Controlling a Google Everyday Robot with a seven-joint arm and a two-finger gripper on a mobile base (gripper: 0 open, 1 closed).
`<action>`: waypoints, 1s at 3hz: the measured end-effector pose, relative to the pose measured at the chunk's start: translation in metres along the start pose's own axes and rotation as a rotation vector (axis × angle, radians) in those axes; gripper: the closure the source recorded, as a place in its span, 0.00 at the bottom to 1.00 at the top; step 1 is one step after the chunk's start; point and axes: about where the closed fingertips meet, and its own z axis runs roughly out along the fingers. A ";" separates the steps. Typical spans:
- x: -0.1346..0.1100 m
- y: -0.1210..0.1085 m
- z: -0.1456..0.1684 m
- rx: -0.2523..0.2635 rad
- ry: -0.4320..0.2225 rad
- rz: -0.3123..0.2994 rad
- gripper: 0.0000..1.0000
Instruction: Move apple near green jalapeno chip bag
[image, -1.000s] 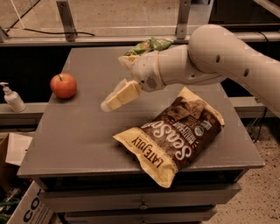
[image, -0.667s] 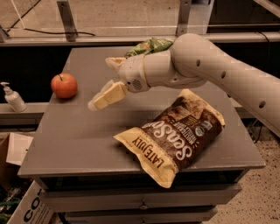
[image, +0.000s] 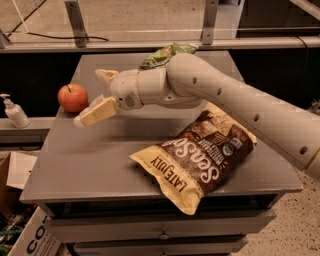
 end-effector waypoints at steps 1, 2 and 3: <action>-0.006 -0.002 0.030 -0.019 -0.036 -0.004 0.00; -0.005 -0.005 0.055 -0.009 -0.002 0.001 0.00; 0.006 -0.013 0.063 0.048 0.062 0.043 0.00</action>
Offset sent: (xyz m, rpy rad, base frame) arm 0.0192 0.0779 -0.0121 -0.0500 0.0195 -0.0277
